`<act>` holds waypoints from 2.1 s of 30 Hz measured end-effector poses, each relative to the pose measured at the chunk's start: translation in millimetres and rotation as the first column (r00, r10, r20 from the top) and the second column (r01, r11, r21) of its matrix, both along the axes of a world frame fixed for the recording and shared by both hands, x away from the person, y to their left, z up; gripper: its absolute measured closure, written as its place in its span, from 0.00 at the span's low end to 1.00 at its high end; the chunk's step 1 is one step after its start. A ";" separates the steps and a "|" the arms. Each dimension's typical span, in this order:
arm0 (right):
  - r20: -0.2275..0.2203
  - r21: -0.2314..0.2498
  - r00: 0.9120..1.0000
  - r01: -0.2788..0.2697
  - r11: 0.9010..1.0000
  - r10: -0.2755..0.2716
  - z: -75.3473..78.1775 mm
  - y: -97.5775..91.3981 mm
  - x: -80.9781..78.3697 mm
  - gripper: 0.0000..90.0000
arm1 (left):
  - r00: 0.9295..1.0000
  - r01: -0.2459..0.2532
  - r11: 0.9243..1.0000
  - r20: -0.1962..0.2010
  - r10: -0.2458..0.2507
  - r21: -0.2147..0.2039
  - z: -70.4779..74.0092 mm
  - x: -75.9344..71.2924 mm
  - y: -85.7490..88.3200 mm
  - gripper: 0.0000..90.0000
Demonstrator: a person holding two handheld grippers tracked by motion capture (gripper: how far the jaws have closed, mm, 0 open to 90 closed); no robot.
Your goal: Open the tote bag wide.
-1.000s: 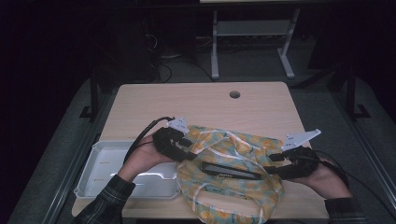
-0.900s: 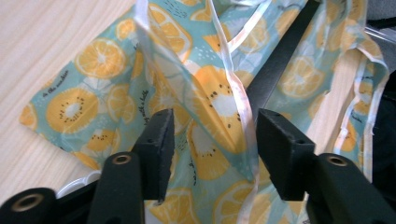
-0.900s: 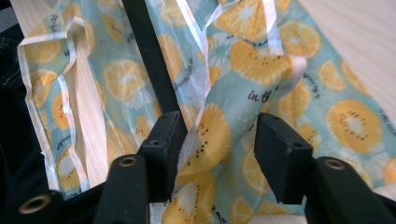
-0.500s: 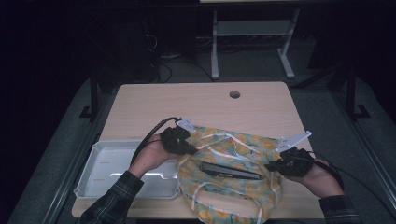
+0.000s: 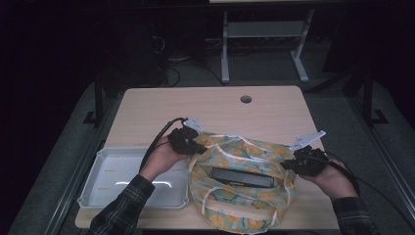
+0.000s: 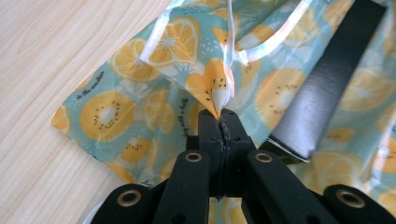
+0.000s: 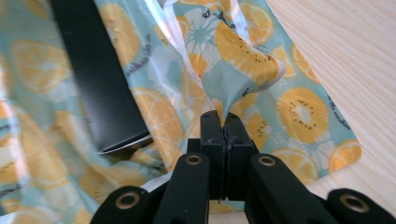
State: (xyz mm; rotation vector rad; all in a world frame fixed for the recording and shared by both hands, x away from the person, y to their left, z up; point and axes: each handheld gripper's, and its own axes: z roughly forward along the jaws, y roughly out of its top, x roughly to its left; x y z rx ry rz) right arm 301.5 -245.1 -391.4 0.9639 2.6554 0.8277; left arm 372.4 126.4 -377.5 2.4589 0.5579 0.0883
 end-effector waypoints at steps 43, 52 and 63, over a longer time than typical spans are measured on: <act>-0.105 -0.038 0.993 0.046 0.998 -0.050 -38.6 -3.4 13.0 0.77 | 0.999 -0.036 0.992 0.023 0.033 0.120 -34.3 11.0 -19.0 0.76; -0.025 0.059 0.999 0.049 0.997 -0.048 -2.5 -11.3 -3.8 0.79 | 0.999 -0.023 1.000 0.026 0.023 0.015 -1.7 -0.6 -11.2 0.93; 0.010 0.064 1.000 -0.011 0.998 0.011 7.1 -2.8 -16.0 0.96 | 0.996 -0.019 1.000 0.092 0.020 -0.019 20.6 -17.7 -6.4 0.78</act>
